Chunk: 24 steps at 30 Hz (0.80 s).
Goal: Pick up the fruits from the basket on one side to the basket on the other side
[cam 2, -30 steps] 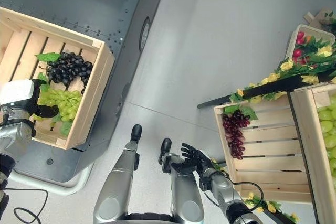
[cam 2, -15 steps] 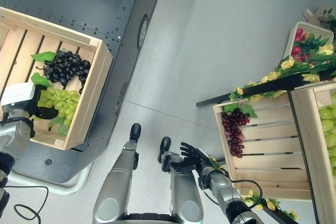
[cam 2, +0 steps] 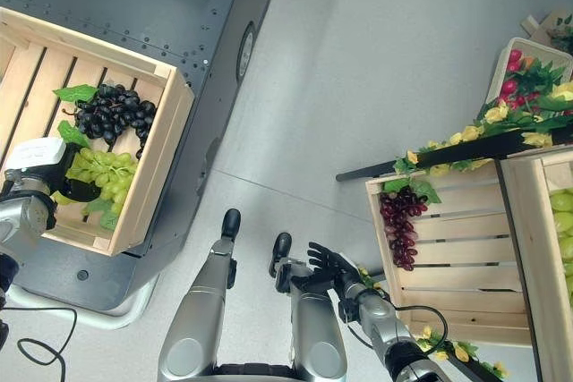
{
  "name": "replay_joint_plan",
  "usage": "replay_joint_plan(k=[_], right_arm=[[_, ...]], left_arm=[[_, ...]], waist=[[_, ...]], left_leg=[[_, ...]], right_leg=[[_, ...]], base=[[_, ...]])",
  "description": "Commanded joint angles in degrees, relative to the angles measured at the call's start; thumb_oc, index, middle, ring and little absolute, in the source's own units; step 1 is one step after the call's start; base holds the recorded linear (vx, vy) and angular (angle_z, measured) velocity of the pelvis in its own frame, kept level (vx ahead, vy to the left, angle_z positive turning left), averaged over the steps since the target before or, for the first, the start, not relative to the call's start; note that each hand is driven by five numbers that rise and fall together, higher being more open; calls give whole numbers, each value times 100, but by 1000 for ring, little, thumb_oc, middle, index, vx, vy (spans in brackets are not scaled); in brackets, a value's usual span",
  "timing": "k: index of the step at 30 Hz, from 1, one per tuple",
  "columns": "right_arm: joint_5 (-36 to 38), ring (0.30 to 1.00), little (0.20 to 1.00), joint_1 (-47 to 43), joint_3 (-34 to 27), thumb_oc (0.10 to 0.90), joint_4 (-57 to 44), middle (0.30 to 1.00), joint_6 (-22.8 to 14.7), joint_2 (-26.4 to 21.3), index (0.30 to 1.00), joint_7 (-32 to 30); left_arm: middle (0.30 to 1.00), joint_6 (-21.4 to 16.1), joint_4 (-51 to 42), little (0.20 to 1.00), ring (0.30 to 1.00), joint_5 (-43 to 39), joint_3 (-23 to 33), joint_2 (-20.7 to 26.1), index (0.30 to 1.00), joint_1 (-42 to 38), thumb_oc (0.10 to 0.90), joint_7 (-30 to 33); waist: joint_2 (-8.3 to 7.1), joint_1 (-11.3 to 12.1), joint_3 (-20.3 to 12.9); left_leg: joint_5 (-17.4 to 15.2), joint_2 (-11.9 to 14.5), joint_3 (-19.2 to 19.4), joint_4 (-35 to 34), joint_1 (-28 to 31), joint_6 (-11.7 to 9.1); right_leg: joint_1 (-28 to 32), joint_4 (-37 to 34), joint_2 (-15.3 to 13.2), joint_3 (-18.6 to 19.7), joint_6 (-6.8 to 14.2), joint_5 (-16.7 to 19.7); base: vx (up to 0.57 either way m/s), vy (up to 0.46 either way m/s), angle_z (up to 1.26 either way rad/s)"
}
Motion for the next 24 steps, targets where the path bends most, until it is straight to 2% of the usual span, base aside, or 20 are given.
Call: replay_joint_plan(k=[1,2,9,12,20,24], right_arm=[[162,900,900,350,70,800,-355,900,-122,-290,900,112],[167,900,900,348,67,800,-340,900,-127,-298,900,112],[161,900,900,332,64,800,-258,900,-155,-269,900,105],[142,900,900,331,66,800,-200,900,-189,-244,900,159],[66,900,900,356,3,800,-160,900,-248,-195,900,167],[117,900,900,456,-110,800,-231,900,-296,-210,900,151]], left_arm=[[476,-264,-278,476,476,-210,145,144,476,131,518,61],[300,-283,-262,300,300,-239,134,140,300,124,400,53],[300,-303,-279,300,300,-146,180,63,300,198,400,337],[300,-441,-278,300,300,-109,262,48,300,218,400,489],[300,-641,-432,300,300,-1,476,122,300,353,400,1036],[300,-776,-631,300,300,38,676,235,300,700,400,1184]], waist=[[151,-64,-63],[152,-66,-63],[139,-33,-63],[117,-11,-63],[122,70,-81],[214,87,-368]], left_leg=[[-574,-294,532,362,1,187],[-576,-292,532,370,2,186],[-584,-295,521,353,77,178],[-598,-308,499,343,143,180],[-674,-399,395,27,840,267],[-694,-447,300,-227,1259,259]], right_leg=[[197,-416,223,14,77,308],[202,-417,222,10,76,306],[282,-444,212,-15,78,305],[346,-468,198,-25,92,320],[966,-787,131,-20,155,348],[1382,-1099,81,-8,191,376]], base=[[0,0,0],[0,0,0],[0,0,0],[0,0,0],[0,1,0],[62,3,1]])
